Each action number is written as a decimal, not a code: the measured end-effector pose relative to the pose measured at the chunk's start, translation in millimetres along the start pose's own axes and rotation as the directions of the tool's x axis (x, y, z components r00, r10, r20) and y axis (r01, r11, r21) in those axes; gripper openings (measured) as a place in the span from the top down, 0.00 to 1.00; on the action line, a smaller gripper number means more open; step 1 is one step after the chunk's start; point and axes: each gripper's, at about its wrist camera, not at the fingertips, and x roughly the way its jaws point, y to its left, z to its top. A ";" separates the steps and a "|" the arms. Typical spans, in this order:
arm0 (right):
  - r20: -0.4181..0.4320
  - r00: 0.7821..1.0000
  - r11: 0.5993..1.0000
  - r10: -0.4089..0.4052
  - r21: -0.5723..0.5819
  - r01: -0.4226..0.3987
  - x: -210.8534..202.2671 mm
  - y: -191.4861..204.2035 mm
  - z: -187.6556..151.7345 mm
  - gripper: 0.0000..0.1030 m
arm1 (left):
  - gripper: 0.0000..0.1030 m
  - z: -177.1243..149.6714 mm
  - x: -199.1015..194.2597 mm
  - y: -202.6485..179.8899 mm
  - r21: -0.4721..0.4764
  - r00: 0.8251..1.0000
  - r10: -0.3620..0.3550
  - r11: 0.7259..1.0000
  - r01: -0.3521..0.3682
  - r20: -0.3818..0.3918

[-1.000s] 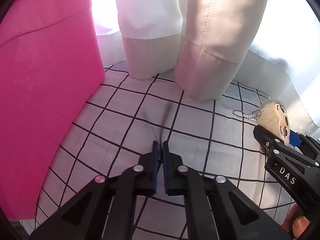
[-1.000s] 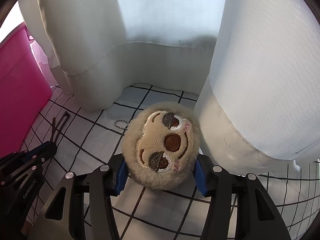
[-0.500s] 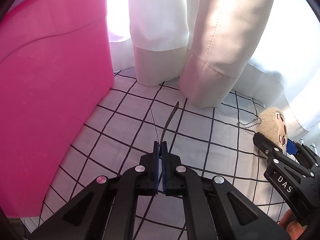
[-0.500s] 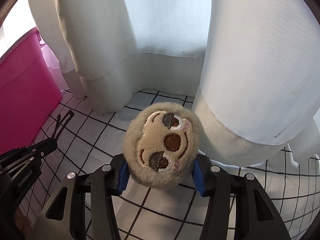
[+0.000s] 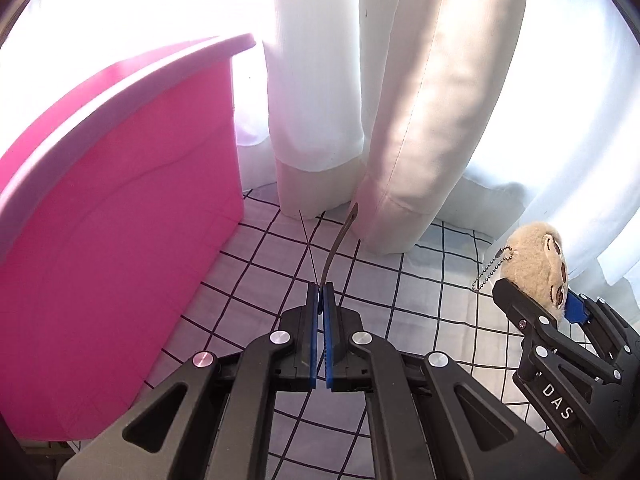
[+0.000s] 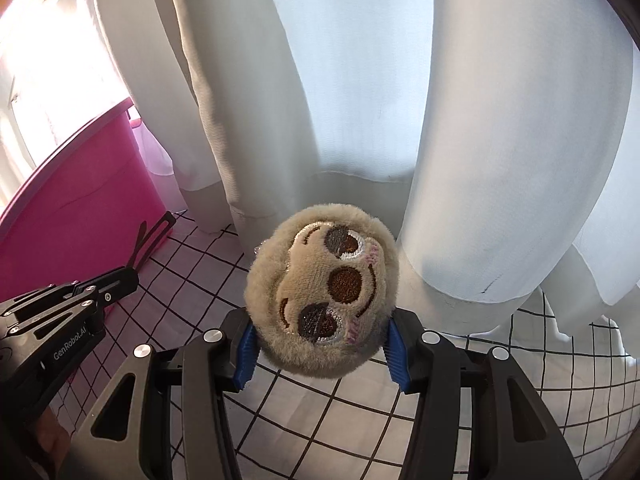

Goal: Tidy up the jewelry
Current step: 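Lift the hair pin and sloth and carry both over the pink bin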

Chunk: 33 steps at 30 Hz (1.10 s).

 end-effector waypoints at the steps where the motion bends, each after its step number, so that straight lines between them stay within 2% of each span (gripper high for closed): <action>1: 0.009 1.000 1.000 0.000 -0.001 0.000 -7.5 0.3 2.0 0.52 | 0.97 2.5 -5.0 1.1 0.004 1.000 0.008 1.000 -0.008 0.005; 12: 0.119 0.992 0.998 0.033 -0.052 -0.027 -66.6 50.0 35.3 0.52 | 0.97 34.2 -62.9 39.4 -0.011 0.994 0.036 0.999 -0.035 0.105; 21: 0.203 0.971 0.984 0.125 -0.150 -0.095 -108.6 120.9 74.4 0.51 | 0.97 60.5 -109.9 109.7 -0.085 0.977 0.114 0.991 -0.101 0.178; 26: 0.200 0.957 0.963 0.209 -0.210 -0.167 -106.6 174.5 95.0 0.51 | 0.97 68.8 -120.9 160.9 -0.138 0.966 0.192 0.976 -0.169 0.172; 33: 0.135 0.949 0.928 0.285 -0.285 -0.239 -88.9 238.5 103.8 0.51 | 0.97 66.8 -120.2 218.8 -0.212 0.960 0.258 0.950 -0.231 0.110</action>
